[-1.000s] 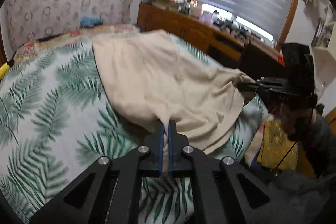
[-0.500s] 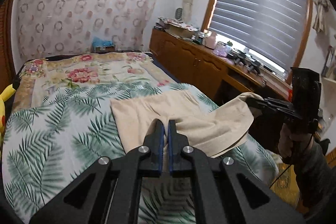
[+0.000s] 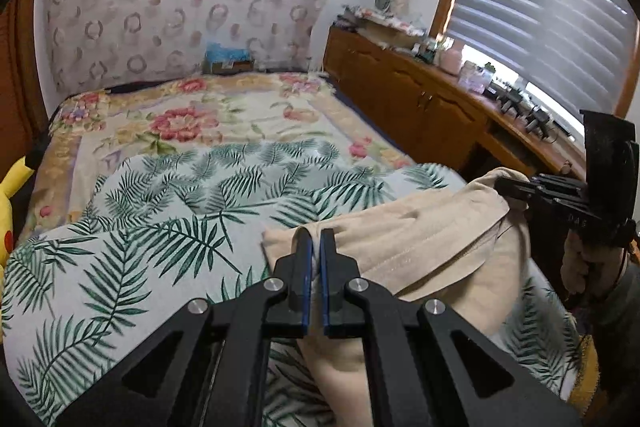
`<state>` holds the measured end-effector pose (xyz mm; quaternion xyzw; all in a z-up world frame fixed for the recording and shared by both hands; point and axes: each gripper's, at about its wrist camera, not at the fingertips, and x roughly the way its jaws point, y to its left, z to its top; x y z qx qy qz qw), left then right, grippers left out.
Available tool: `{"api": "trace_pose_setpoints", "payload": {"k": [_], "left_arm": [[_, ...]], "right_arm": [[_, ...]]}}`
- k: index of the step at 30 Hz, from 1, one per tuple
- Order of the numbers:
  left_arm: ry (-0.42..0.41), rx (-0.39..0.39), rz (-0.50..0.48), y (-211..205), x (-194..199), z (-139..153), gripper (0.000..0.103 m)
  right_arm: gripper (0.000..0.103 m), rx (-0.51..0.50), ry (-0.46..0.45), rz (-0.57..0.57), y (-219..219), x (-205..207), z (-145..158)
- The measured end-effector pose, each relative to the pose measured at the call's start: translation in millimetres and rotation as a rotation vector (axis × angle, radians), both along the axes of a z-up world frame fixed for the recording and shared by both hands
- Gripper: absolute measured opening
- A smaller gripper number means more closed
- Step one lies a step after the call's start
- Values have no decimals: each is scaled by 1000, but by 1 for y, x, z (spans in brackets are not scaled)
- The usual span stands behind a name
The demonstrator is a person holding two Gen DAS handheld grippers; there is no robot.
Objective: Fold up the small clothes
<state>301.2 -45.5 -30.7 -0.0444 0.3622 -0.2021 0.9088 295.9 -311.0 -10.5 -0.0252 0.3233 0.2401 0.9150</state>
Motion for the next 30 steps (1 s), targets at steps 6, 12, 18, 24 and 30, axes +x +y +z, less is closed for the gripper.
{"api": "trace_pose_setpoints", "payload": {"k": [6, 12, 18, 24, 30], "left_arm": [[73, 33, 10, -1, 19, -26, 2], [65, 53, 3, 5, 14, -20, 30], [84, 68, -26, 21, -5, -21, 54], [141, 114, -61, 11, -6, -42, 54], [155, 152, -80, -6, 8, -51, 54]], "right_arm": [[13, -19, 62, -37, 1, 28, -24], [44, -33, 17, -79, -10, 30, -13], [55, -58, 4, -70, -25, 11, -10], [58, -141, 56, -5, -14, 7, -33], [58, -167, 78, 39, 3, 29, -50]]}}
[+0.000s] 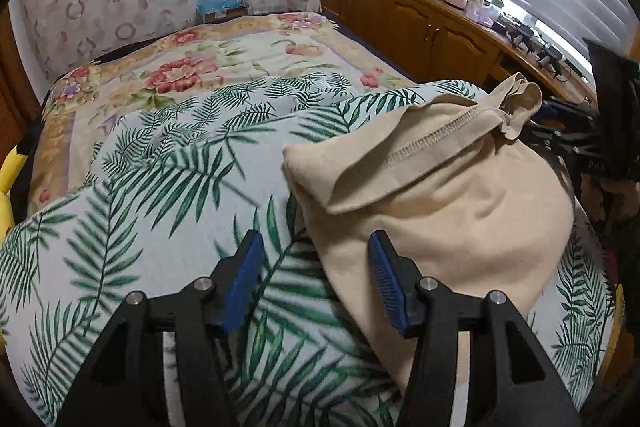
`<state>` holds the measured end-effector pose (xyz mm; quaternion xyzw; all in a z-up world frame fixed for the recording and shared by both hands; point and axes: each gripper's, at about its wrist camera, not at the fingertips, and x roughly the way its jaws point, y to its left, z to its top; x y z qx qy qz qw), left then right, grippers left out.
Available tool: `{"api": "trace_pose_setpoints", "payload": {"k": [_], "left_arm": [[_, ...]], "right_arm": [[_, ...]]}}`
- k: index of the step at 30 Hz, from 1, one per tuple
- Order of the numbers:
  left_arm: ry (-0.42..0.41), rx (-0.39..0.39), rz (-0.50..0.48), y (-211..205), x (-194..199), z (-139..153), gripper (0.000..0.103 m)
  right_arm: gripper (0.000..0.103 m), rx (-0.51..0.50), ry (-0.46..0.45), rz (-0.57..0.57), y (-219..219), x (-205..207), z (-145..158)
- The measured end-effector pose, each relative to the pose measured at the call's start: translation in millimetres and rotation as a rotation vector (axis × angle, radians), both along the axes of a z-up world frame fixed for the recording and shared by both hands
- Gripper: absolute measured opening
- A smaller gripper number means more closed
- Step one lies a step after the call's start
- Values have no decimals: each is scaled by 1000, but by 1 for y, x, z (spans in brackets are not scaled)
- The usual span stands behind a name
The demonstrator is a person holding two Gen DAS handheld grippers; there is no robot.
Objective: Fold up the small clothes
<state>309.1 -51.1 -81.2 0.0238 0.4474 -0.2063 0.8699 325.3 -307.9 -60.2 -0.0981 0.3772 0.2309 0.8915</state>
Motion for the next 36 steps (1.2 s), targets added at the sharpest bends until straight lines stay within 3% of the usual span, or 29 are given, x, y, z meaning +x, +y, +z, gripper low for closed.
{"api": "trace_pose_setpoints", "payload": {"k": [5, 7, 8, 9, 12, 18, 24, 28, 36], "left_arm": [[-19, 21, 14, -5, 20, 5, 54], [-28, 21, 29, -4, 28, 5, 54], [-31, 19, 39, -2, 32, 5, 54], [-39, 19, 50, -1, 36, 5, 54], [-68, 43, 91, 5, 44, 1, 54], [-76, 19, 153, 21, 47, 0, 54], [-122, -1, 208, 34, 42, 11, 54], [-116, -4, 186, 32, 43, 12, 54], [-99, 4, 132, 14, 34, 9, 54]], "right_arm": [[55, 2, -4, -12, 4, 22, 1], [41, 26, 1, -10, 2, 29, 2], [26, 40, 2, -7, 0, 32, 2], [19, 64, 10, -2, -2, 35, 2], [9, 101, 17, -36, -9, 43, 4], [9, 52, 14, -167, -21, 51, 6], [28, 58, -31, -219, -33, 42, 20], [42, 85, -38, -176, -32, 34, 26], [42, 4, 18, -77, -6, 54, 5]]}}
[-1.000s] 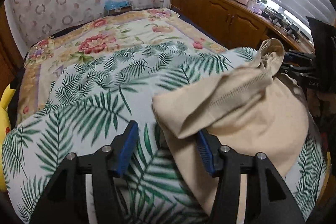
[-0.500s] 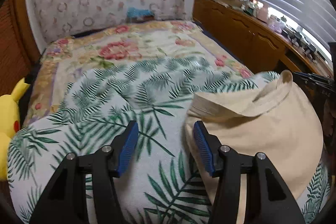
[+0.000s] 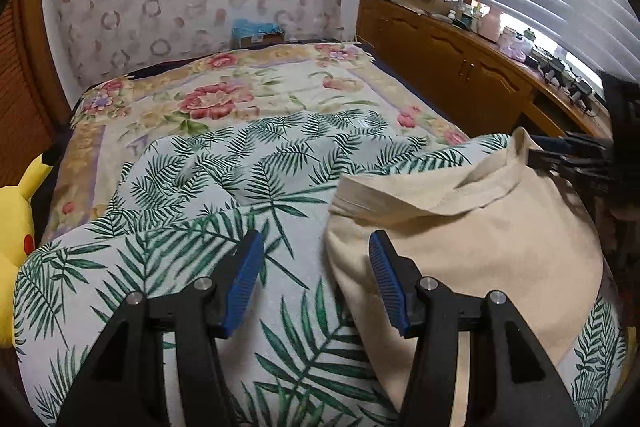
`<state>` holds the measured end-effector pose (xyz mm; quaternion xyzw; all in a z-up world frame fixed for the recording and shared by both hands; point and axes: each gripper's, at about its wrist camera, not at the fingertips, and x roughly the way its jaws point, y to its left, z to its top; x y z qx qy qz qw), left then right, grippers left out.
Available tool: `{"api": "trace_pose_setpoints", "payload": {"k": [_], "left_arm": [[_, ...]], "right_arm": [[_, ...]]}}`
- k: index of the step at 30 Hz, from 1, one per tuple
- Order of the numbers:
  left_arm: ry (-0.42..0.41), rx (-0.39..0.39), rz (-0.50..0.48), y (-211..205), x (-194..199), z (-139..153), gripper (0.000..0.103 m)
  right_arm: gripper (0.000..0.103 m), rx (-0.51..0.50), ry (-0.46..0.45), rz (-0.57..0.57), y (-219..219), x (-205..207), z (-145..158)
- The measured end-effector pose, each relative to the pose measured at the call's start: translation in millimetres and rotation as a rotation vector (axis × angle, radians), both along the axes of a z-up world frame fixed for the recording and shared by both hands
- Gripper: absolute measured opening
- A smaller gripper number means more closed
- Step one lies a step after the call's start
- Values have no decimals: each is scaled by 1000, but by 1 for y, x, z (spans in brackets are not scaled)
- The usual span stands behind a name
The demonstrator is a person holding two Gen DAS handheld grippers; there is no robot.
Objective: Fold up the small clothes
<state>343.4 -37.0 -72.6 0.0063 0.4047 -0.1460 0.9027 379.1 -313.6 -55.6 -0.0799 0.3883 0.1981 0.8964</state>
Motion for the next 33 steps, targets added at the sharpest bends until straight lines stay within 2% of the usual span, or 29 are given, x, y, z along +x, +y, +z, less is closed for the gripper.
{"api": "trace_pose_setpoints", "payload": {"k": [2, 3, 5, 7, 9, 12, 15, 18, 19, 20, 22, 25, 33], "left_arm": [[6, 0, -3, -1, -1, -2, 54], [10, 2, -7, -2, -2, -3, 54], [17, 6, -10, -3, -2, -5, 54], [18, 7, -11, -3, -3, -6, 54], [21, 5, -9, -4, -4, -6, 54], [22, 4, -2, -3, -6, -7, 54], [22, 3, -2, -2, -6, -8, 54], [28, -8, -7, -2, -7, -9, 54], [31, -13, -11, -2, -7, -9, 54], [36, -20, -16, -3, -8, -10, 54], [39, -24, -24, -5, -9, -9, 54], [49, -32, -41, -9, -9, -11, 54], [95, -57, -62, -15, -5, -18, 54]], "right_arm": [[41, -3, 5, 18, 4, 7, -4], [38, 10, 11, 43, 6, 11, -5], [8, 37, 17, 84, 9, 15, -5], [2, 66, 2, 91, 8, 19, -1], [1, 121, -45, 32, -2, 19, 5], [1, 63, -51, -114, -12, 26, 2], [1, 18, -29, -151, -15, 28, -2], [19, 40, -13, -129, -17, 21, 2], [32, 41, -13, -123, -18, 18, 6], [50, 42, -14, -118, -18, 12, 9], [61, 63, -10, -103, -18, 0, 13], [67, 59, 13, -81, -11, -17, 11], [70, 71, 120, -109, -5, -35, -16]]}}
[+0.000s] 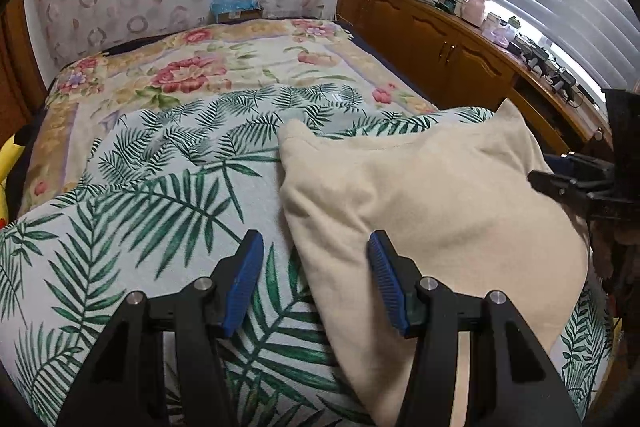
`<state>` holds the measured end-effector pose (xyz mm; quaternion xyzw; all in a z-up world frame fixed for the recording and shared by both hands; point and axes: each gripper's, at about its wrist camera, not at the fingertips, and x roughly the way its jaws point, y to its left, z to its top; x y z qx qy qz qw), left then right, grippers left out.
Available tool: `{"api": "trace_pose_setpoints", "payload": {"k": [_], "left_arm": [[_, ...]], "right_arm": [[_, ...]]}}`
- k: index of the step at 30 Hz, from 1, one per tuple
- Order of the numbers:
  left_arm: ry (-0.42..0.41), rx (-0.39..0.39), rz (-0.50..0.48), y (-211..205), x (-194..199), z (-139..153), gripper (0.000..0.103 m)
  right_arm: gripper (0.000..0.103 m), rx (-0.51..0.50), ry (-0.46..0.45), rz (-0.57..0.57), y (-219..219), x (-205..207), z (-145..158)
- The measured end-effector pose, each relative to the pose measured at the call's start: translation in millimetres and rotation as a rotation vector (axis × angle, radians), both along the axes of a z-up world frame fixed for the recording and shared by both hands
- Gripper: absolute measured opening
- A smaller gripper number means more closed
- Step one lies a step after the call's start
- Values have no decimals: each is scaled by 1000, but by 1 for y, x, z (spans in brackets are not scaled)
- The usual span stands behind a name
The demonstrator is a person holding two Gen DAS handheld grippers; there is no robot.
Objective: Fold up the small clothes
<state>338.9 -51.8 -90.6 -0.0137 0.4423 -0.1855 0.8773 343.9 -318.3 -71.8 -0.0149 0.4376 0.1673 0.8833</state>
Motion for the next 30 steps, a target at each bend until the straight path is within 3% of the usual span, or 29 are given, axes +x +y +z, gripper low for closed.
{"api": "trace_pose_setpoints", "payload": {"k": [7, 9, 11, 14, 16, 19, 20, 21, 23, 27, 30], "left_arm": [[6, -36, -4, 1, -3, -2, 53], [9, -56, -14, 1, -2, -2, 44], [10, -63, -19, 1, -2, -2, 41], [15, -81, -30, 0, -1, -3, 31], [16, -86, -33, -1, 0, -3, 30], [22, -94, -41, -1, 3, -3, 23], [28, -104, -44, 0, 4, -3, 16], [33, -115, -47, 1, 4, -3, 10], [9, -127, -22, 4, -2, 4, 8], [-94, -91, 0, 4, -27, 30, 7], [-150, -106, 3, 9, -44, 50, 7]], "right_arm": [[72, 31, 44, -8, 4, 1, -12], [72, 30, 41, -3, 6, -1, -13], [72, 25, 39, 11, 9, -2, -14], [62, 28, 36, 41, 13, -4, -14], [60, 33, 36, 72, 17, -4, -15], [44, 60, 46, 104, 17, -5, -15], [34, 64, 47, 117, 18, -5, -15], [31, 77, 52, 133, 18, -5, -14], [20, 89, 53, 142, 18, -4, -13], [16, 82, -29, 156, 20, -19, 6], [15, 61, -89, 193, 31, -33, 25]]}}
